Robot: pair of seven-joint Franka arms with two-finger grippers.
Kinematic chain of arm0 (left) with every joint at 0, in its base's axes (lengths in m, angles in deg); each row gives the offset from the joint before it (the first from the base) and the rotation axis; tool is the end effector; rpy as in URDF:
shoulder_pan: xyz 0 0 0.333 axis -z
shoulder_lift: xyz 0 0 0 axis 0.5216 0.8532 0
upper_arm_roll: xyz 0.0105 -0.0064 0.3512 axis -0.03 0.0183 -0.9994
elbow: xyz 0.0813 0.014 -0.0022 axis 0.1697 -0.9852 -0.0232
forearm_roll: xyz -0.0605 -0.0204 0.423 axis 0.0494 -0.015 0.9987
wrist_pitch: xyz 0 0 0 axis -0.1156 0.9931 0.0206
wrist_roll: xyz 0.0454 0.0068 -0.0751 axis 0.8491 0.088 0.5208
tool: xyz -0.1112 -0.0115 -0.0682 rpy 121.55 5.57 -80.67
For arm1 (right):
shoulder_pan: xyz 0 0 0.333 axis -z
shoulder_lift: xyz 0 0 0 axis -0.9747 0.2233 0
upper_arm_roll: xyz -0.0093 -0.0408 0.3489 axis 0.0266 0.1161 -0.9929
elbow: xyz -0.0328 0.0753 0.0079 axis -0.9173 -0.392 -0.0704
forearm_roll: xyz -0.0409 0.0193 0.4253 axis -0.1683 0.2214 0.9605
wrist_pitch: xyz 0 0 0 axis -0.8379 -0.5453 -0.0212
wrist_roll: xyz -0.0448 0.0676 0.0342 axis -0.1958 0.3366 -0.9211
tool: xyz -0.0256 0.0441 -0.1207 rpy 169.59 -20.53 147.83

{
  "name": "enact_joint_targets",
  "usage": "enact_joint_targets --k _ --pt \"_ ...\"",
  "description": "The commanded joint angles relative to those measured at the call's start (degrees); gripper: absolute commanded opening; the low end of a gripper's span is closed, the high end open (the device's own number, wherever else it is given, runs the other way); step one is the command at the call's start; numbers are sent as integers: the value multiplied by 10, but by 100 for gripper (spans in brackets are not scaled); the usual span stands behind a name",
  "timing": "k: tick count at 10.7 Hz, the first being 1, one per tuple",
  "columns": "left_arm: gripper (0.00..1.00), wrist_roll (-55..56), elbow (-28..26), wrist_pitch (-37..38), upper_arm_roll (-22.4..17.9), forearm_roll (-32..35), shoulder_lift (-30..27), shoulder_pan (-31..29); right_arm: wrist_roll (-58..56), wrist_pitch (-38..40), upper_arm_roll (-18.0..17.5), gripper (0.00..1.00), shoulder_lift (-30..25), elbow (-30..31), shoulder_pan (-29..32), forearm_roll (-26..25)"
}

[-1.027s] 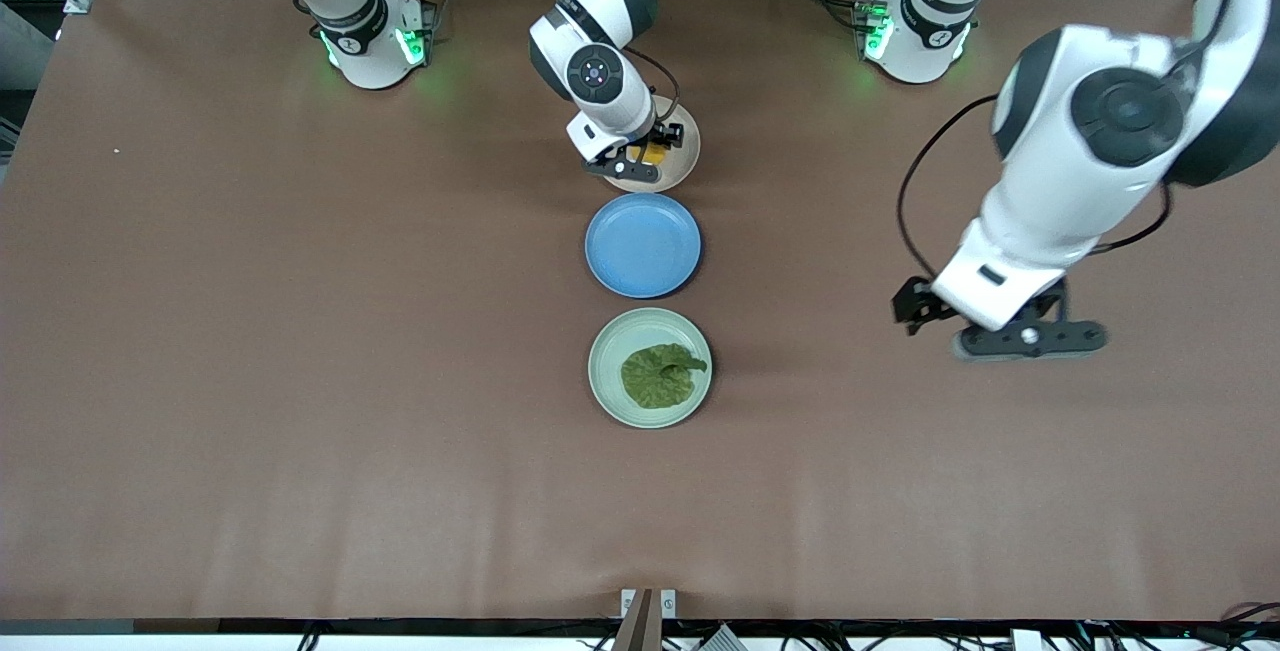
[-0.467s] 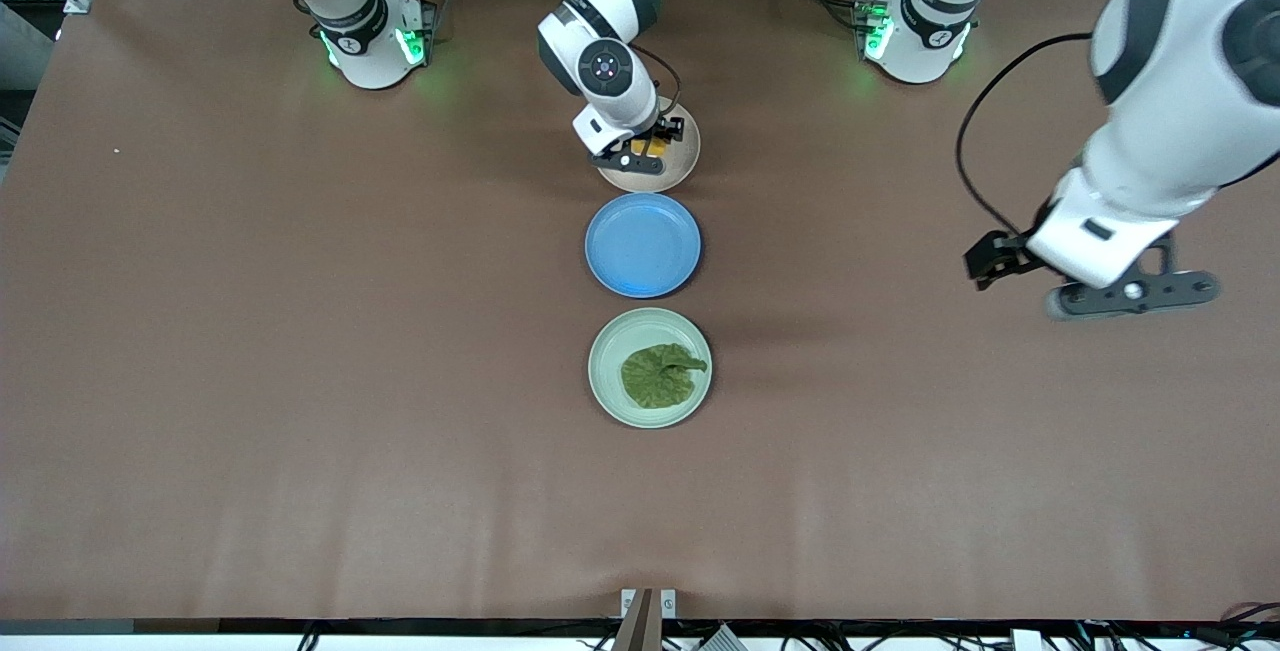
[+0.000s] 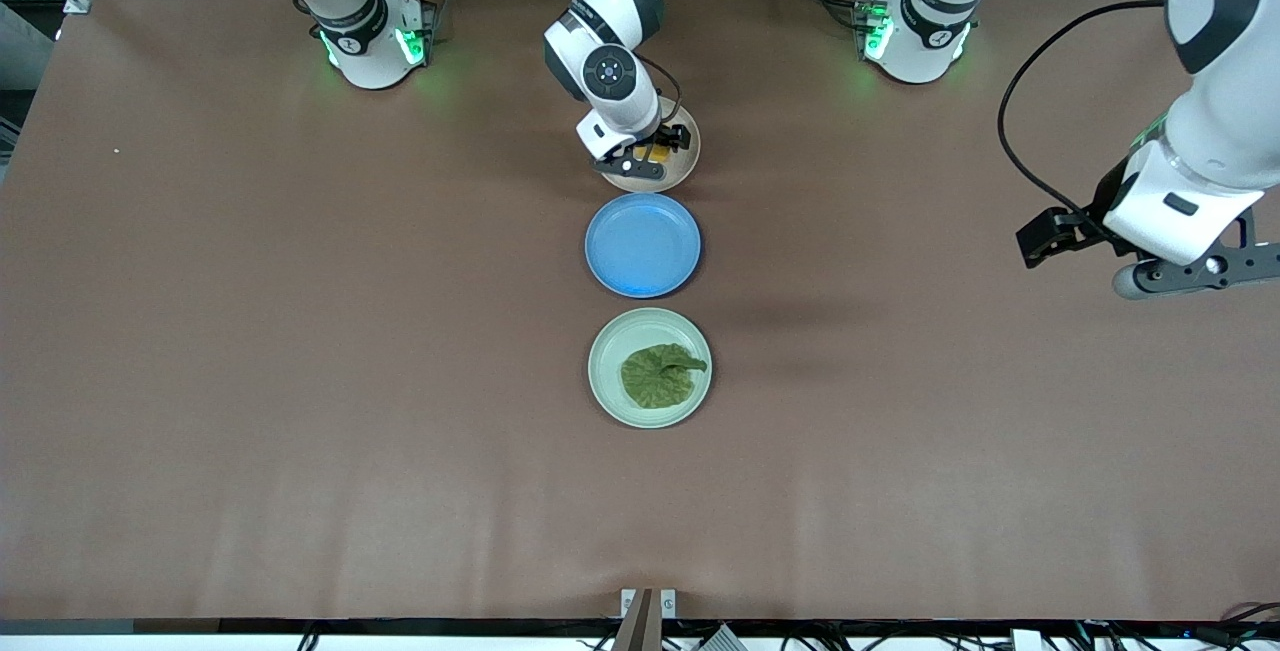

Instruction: Place lemon and lettuce in plates

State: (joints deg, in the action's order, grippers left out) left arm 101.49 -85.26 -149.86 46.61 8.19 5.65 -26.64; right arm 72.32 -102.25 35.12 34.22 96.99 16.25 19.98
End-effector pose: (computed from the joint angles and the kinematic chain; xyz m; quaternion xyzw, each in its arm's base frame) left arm 0.6333 -0.0988 0.5926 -0.9978 -0.0536 -0.0083 0.0368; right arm 0.2852 0.5502 0.1715 -0.9807 0.1062 0.1533 0.0594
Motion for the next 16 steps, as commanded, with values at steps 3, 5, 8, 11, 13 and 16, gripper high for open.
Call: enact_joint_targets --k 3,5,8,11,13,16 --pt "100 -13 -12 33 4 -25 -42 -33 -16 83 33 100 -68 2 47 -49" --pt "100 -13 -12 47 3 -25 -54 -33 -52 126 33 100 -91 2 99 -89" --pt "100 -18 -15 54 2 -26 -64 -37 -131 200 31 100 -121 -3 203 -158" --pt "100 -19 -16 62 2 -26 -75 -38 -269 203 30 100 -111 0 322 -172" --pt "100 -20 -14 62 2 -26 -76 -42 -401 203 30 100 -103 1 420 -172" --pt "100 -19 -12 62 3 -26 -75 -42 -447 200 -12 100 -121 -2 519 -246"
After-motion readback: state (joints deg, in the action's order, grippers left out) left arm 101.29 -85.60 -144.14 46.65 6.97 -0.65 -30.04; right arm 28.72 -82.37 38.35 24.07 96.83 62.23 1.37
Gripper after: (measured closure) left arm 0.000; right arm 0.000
